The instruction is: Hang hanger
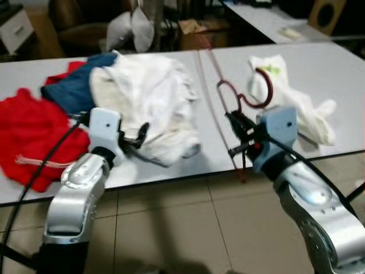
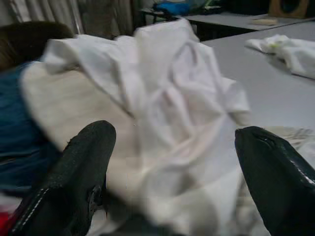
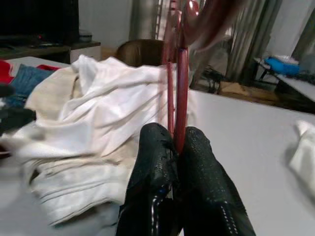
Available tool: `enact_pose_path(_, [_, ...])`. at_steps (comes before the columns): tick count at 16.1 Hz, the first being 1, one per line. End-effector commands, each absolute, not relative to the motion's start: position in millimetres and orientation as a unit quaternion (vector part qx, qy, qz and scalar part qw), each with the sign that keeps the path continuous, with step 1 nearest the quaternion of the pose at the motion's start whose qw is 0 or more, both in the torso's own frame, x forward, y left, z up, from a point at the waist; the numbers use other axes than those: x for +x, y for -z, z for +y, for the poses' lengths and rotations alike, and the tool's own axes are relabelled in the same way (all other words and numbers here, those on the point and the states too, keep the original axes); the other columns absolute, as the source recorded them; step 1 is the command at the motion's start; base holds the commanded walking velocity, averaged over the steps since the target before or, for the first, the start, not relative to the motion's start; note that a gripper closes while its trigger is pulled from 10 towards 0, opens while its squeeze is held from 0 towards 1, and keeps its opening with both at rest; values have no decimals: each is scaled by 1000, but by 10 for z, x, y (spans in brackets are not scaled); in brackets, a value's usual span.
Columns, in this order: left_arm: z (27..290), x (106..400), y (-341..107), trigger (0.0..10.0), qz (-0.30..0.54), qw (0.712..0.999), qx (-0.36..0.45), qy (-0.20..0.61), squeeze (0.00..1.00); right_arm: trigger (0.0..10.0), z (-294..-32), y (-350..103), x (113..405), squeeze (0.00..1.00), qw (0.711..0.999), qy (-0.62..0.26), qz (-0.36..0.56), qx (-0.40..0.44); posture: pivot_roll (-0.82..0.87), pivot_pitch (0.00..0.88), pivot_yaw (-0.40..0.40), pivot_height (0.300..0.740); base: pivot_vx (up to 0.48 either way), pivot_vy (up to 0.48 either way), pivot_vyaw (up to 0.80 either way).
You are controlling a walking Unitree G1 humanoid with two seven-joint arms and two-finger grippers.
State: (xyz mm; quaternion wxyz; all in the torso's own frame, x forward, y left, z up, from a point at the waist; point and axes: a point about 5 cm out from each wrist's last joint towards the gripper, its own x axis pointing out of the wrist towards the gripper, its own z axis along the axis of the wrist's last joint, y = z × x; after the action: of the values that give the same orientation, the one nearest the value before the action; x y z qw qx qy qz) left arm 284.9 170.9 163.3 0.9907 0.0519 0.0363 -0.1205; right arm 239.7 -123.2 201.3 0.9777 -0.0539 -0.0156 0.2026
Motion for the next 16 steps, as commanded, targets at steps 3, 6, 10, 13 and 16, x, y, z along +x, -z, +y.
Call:
enact_pose_path(3, [1581, 2808, -1606, 10000, 39, 987, 54, 146, 0, 10000, -1286, -2007, 2342, 0, 980, -191, -16, -45, 11, 0, 50, 723, 0, 352, 0])
enact_pose_path(6, [1668, 2875, -1600, 10000, 39, 987, 59, 142, 0, 10000, -1230, -2041, 2347, 0, 981, -190, -21, -41, -22, 0, 52, 723, 0, 349, 0])
enact_pose_path(10, [1515, 2880, -1612, 10000, 34, 986, 49, 156, 0, 10000, -1343, -1915, 2339, 0, 981, -186, 5, -52, 0, 0, 57, 723, 0, 351, 0])
enact_pose_path(13, [1527, 2881, -1595, 10000, 26, 985, 66, 155, 0, 10000, -1331, -1848, 2381, 0, 985, -170, 19, -28, -3, 0, 47, 723, 0, 116, 0])
enact_pose_path(16, [1436, 2851, -1550, 10000, 30, 981, 87, 172, 0, 10000, -1357, -1742, 2341, 0, 985, -165, 39, -30, -2, 0, 46, 723, 0, -480, 0])
